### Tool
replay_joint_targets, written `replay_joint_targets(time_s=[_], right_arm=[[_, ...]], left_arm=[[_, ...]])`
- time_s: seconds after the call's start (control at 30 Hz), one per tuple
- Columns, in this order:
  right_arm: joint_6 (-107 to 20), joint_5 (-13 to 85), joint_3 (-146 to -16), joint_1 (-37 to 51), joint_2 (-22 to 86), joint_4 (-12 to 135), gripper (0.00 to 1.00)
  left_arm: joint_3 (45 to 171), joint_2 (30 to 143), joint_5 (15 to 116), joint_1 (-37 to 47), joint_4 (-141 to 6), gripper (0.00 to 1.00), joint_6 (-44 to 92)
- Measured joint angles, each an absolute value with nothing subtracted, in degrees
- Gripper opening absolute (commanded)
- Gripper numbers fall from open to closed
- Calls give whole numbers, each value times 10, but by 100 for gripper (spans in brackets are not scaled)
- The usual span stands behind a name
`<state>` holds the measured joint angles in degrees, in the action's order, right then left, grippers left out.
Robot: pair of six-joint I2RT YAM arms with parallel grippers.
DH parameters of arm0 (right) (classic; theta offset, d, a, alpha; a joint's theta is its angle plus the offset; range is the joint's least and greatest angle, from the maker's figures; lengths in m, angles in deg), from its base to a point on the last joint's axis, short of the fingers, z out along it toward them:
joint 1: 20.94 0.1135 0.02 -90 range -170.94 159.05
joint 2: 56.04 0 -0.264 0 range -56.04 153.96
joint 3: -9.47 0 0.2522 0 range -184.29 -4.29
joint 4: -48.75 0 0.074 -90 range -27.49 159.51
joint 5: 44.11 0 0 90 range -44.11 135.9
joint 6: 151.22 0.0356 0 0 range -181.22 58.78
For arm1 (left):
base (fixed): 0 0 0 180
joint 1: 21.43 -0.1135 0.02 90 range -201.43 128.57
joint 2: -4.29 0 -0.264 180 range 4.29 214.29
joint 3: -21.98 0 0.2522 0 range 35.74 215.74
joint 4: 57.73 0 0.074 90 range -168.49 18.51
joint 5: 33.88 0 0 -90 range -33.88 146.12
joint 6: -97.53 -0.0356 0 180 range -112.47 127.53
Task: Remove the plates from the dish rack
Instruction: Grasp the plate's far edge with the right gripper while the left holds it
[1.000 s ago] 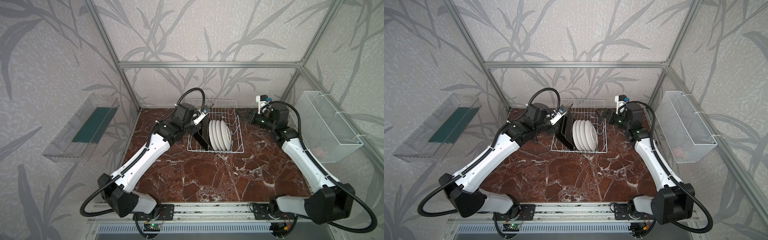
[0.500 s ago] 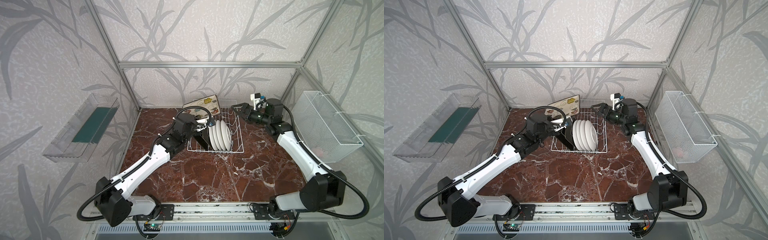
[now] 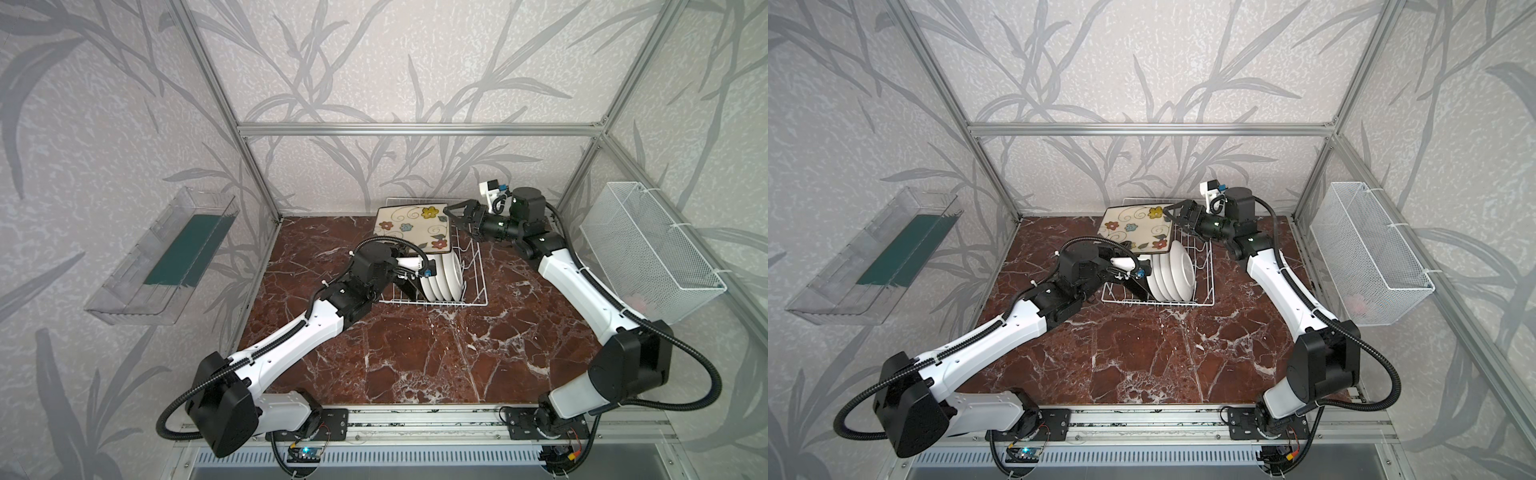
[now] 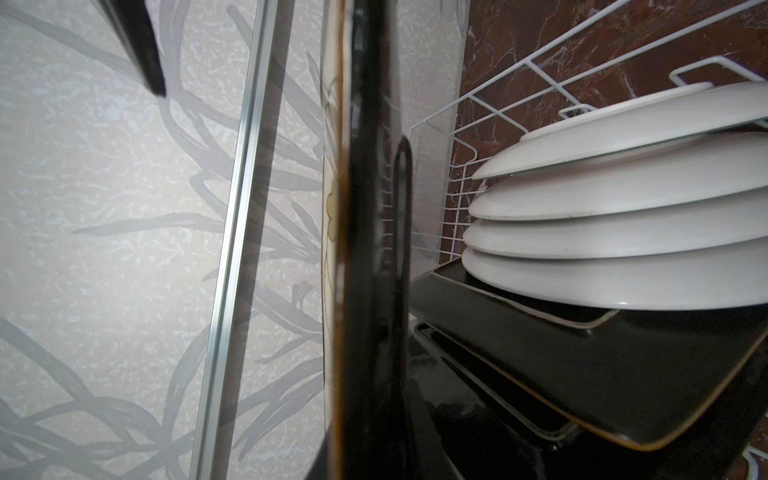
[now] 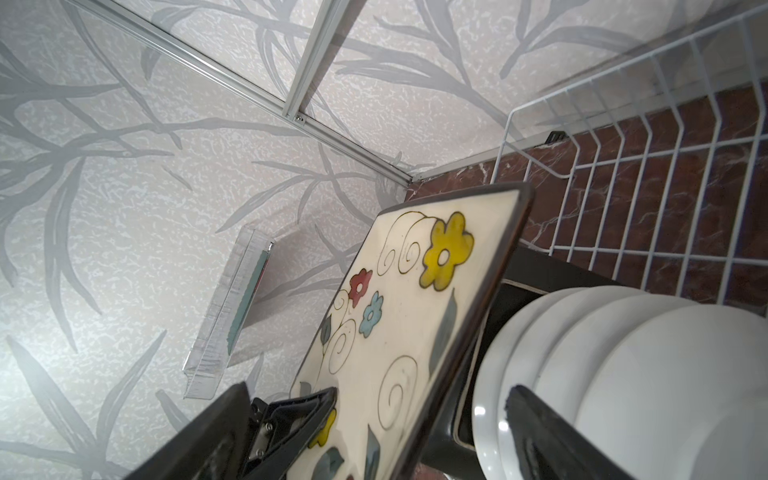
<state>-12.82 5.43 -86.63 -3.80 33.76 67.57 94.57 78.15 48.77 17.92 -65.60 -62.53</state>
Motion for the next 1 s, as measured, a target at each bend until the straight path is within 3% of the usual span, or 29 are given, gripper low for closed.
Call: replay_joint_targets(time_s=[0.3,0.67,1.0], right_arm=[[-128,72,-914,7,379,740,71],[-84,86,-907,14,389,727,32],[-37,97,-896,12,389,721,15]], left_arm=[[936,783,488,183,-601,0,-638],[922,794,473,181,-587,0,-645],[909,806,457,184,-546,0,-663]])
